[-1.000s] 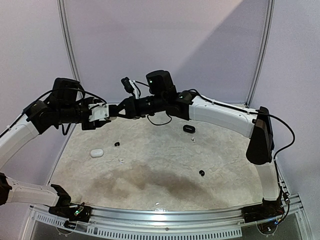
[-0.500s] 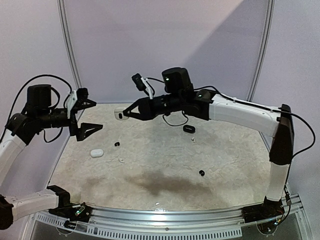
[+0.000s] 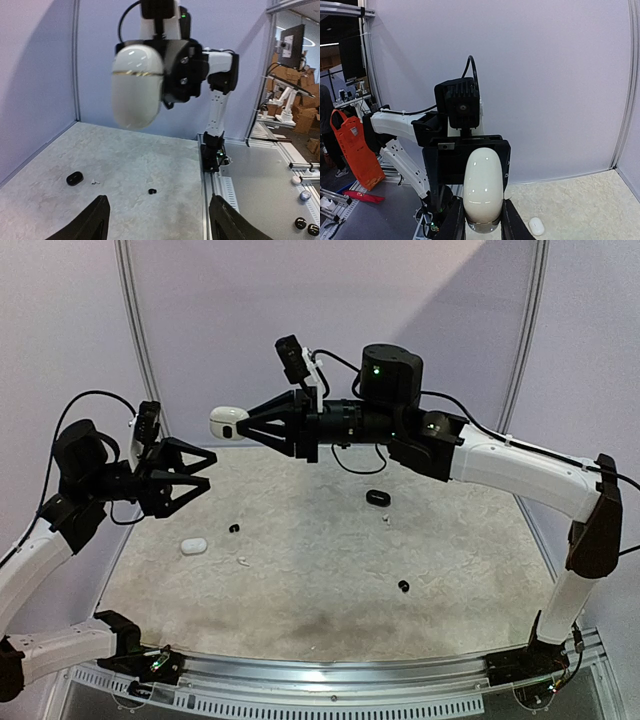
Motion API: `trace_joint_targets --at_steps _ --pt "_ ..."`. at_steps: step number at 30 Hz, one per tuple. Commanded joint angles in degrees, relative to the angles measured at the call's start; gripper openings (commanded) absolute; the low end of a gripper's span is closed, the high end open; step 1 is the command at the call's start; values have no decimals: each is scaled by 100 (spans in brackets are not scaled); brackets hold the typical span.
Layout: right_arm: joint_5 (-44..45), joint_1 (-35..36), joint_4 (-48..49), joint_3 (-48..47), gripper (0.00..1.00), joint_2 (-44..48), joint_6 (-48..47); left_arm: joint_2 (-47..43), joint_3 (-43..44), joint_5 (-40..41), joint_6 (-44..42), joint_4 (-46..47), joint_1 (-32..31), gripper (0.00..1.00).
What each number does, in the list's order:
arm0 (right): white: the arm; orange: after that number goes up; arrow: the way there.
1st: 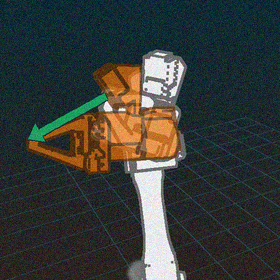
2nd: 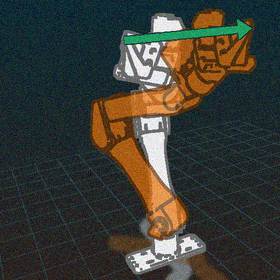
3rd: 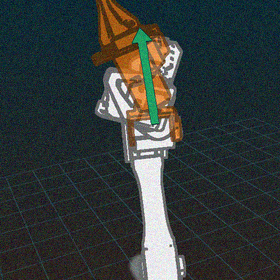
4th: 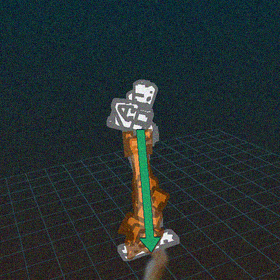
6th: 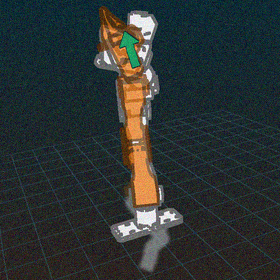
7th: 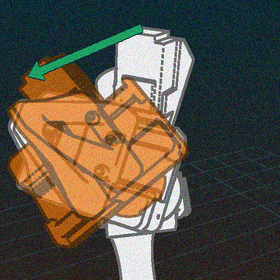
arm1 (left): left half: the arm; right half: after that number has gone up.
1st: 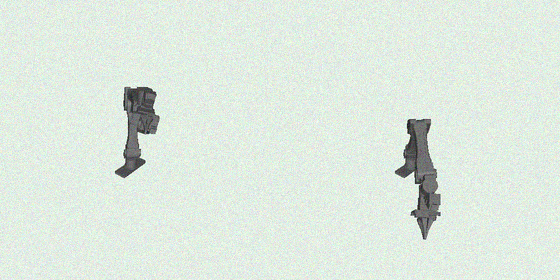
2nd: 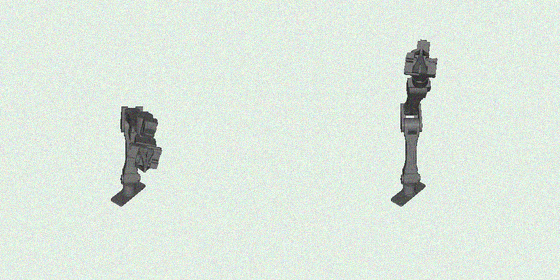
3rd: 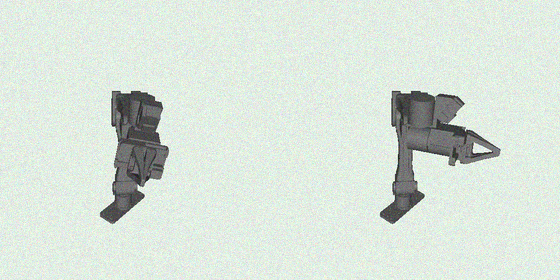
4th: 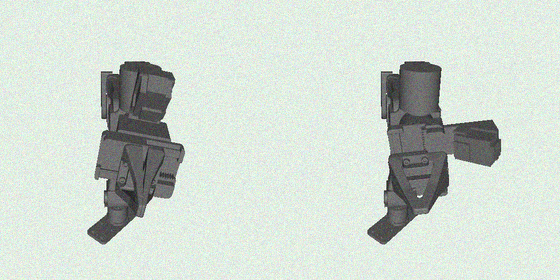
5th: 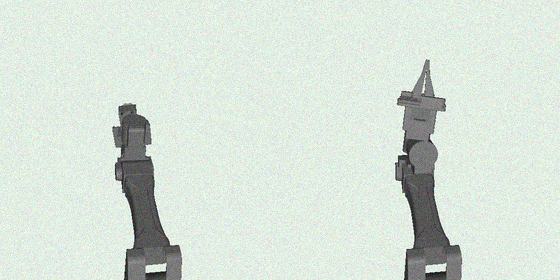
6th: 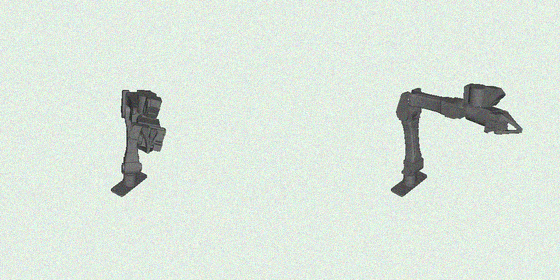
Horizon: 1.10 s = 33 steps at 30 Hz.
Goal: Insert the wireless bluetooth earbuds into the charging case
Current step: Pass from the right arm to the left
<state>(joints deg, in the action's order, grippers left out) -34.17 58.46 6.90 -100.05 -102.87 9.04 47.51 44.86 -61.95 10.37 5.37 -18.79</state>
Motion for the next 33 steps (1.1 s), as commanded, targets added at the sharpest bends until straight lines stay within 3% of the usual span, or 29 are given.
trace_joint_targets --at_steps 1,6,15,21,28,33 --pt "-153 104 60 -315 0 -234 -300 -28 51 -215 249 374 -403 68" --pt "-159 139 -117 -419 0 -338 -366 -29 45 136 234 375 -537 55" --pt "-273 151 -172 -393 0 -348 -350 48 263 697 -249 140 -544 57" --pt "-317 155 -232 -347 0 -339 -379 147 360 795 -111 411 -548 57" --pt "-280 151 -154 -305 0 -335 -368 175 379 392 -63 466 -552 39" --pt "-244 154 -210 -292 0 -338 -410 190 441 315 158 653 -552 37"
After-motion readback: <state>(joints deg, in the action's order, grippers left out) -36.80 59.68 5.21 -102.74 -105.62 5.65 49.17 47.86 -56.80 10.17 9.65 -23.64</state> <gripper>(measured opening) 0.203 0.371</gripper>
